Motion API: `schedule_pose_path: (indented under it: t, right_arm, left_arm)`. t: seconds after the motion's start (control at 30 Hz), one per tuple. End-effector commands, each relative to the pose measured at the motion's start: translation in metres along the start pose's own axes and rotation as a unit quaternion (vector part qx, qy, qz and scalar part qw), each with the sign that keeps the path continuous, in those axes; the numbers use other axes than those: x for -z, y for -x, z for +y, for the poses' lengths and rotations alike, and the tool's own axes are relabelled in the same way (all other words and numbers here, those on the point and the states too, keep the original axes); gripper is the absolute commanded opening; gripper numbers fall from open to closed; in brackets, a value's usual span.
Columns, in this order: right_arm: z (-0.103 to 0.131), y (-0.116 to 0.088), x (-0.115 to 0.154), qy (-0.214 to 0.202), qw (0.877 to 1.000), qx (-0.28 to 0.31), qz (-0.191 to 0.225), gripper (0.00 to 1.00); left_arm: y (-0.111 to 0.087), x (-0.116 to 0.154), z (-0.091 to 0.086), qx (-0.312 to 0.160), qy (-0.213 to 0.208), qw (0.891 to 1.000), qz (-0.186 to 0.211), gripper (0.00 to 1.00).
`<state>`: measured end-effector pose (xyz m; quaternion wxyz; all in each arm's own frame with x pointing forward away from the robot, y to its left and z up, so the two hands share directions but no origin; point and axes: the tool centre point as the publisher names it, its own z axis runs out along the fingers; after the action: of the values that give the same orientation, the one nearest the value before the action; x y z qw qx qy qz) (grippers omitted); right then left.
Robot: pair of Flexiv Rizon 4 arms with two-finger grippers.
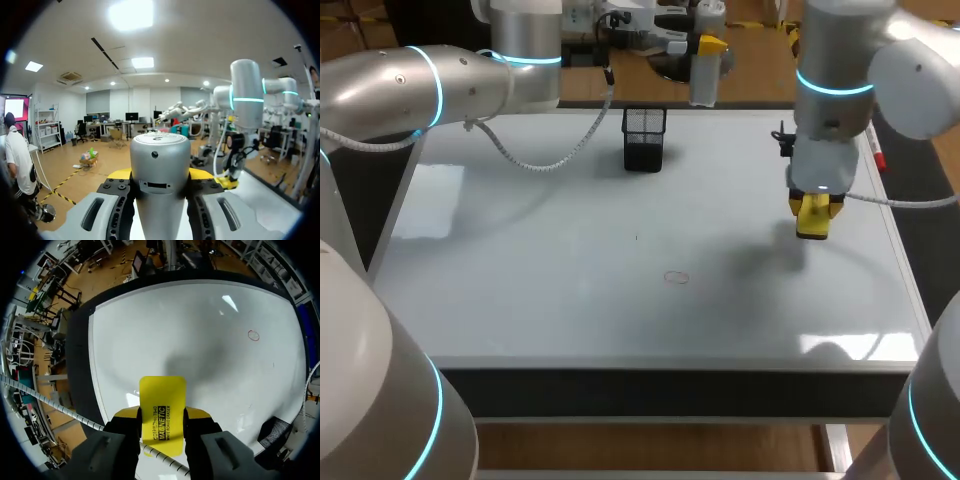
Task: Pick up the inspection probe, press it on each red-marked spot on the whiteboard one by one, put down the probe, pick up the eraser, and wipe off all the red marks.
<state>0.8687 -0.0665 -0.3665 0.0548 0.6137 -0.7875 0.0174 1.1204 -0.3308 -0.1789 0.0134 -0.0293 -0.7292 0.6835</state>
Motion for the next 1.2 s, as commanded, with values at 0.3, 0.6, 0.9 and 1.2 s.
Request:
schedule_pose_path:
  t: [0.3, 0.6, 0.9, 1.2]
  right_arm:
    - [0.001, -0.043, -0.014, 0.01, 0.999, -0.008, -0.03, 0.0]
    - [0.002, -0.045, -0.014, 0.011, 0.999, -0.008, -0.038, 0.0]
    - [0.002, -0.045, -0.014, 0.011, 0.999, -0.008, -0.038, 0.0]
    - [0.002, -0.045, -0.014, 0.011, 0.999, -0.008, -0.038, 0.0]
  left_arm:
    - [0.001, 0.0, -0.002, 0.0, 0.001, 1.0, 0.001, 0.0]
    - [0.001, 0.0, -0.002, 0.0, 0.001, 1.0, 0.001, 0.0]
    - [0.001, 0.0, -0.002, 0.0, 0.001, 1.0, 0.001, 0.0]
    - [0.001, 0.0, -0.002, 0.0, 0.001, 1.0, 0.001, 0.0]
